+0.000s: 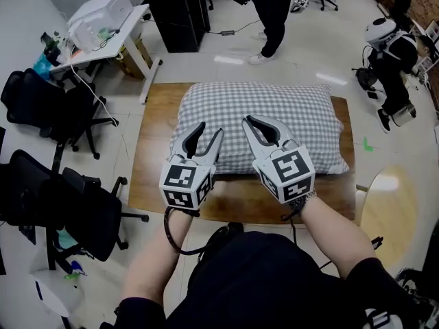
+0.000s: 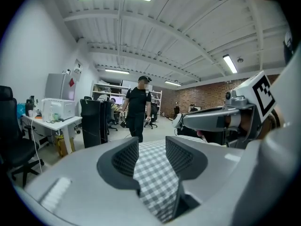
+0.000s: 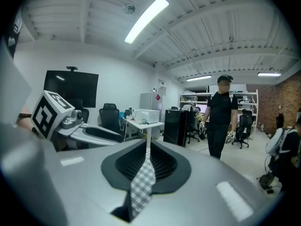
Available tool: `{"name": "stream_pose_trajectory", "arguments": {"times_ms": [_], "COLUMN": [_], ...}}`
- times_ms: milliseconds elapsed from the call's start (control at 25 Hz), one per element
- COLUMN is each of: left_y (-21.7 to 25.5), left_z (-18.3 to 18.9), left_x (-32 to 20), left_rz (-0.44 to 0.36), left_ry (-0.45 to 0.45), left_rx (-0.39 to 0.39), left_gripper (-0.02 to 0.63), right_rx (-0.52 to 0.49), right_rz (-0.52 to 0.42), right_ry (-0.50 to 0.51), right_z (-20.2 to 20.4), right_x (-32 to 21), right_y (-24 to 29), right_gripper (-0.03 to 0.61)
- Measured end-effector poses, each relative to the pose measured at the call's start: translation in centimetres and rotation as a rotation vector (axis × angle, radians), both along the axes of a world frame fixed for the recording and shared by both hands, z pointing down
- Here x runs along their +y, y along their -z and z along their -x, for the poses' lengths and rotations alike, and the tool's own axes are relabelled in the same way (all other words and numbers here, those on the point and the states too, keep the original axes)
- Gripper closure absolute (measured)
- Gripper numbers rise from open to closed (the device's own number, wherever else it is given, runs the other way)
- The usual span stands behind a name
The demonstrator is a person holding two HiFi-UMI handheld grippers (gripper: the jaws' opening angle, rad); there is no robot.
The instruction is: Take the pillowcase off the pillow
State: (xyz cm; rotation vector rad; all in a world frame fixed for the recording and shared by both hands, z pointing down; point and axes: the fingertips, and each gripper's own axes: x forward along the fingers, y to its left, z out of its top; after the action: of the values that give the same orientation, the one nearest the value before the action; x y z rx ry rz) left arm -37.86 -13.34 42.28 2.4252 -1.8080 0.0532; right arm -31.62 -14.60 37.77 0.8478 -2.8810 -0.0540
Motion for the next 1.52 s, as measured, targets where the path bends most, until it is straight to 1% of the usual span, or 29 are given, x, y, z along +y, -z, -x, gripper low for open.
{"name": "stream_pose_trajectory", "arguments": {"times_ms": [120, 320, 440, 520, 640, 800, 960, 1040, 1160, 1320, 1520], "left_y": [-0.8, -1.4, -1.5, -1.4, -1.5, -2.8, -3.1, -3.3, -3.6, -5.3, -8.6], "left_z": [1.2, 1.3, 0.8, -0.4, -2.9, -6.3, -8.2, -10.1, -13.3, -16.3, -19.1], "left_x": [-1.0, -3.3, -5.2, -6.0, -7.1, -7.5, -7.3, -7.3, -7.4, -7.4, -7.6], "left_rz": [0.0, -0.005, 0.005, 0.011, 0.026, 0.034, 0.056, 0.072, 0.093, 0.141, 0.223], "left_ry": [-0.025, -0.117, -0.175, -0.207, -0.242, -0.274, -0.276, -0.265, -0.236, -0.195, -0.13], "left_rx": [-0.011, -0.036, -0.031, -0.017, 0.007, 0.002, 0.023, 0.043, 0.096, 0.18, 0.34], "left_gripper": [0.418, 0.4, 0.393, 0.391, 0.391, 0.391, 0.391, 0.391, 0.39, 0.388, 0.376], "right_rx": [0.007, 0.029, 0.048, 0.062, 0.072, 0.076, 0.074, 0.071, 0.065, 0.065, 0.078], "right_rz": [0.012, 0.034, 0.051, 0.063, 0.077, 0.081, 0.086, 0.09, 0.1, 0.123, 0.143], "right_ry": [-0.005, -0.043, -0.084, -0.108, -0.141, -0.167, -0.174, -0.173, -0.171, -0.175, -0.177], "right_z": [2.0, 4.1, 4.1, 3.3, 1.0, -2.5, -4.7, -6.9, -11.0, -15.9, -21.3], "right_x": [-1.2, -4.2, -6.7, -8.0, -9.6, -10.4, -10.4, -10.5, -10.8, -11.4, -12.4], "right_y": [-1.1, -1.9, -2.0, -2.2, -2.4, -3.0, -2.9, -3.1, -3.7, -5.1, -7.3], "right_gripper": [0.543, 0.531, 0.526, 0.525, 0.525, 0.523, 0.522, 0.522, 0.52, 0.518, 0.517]}}
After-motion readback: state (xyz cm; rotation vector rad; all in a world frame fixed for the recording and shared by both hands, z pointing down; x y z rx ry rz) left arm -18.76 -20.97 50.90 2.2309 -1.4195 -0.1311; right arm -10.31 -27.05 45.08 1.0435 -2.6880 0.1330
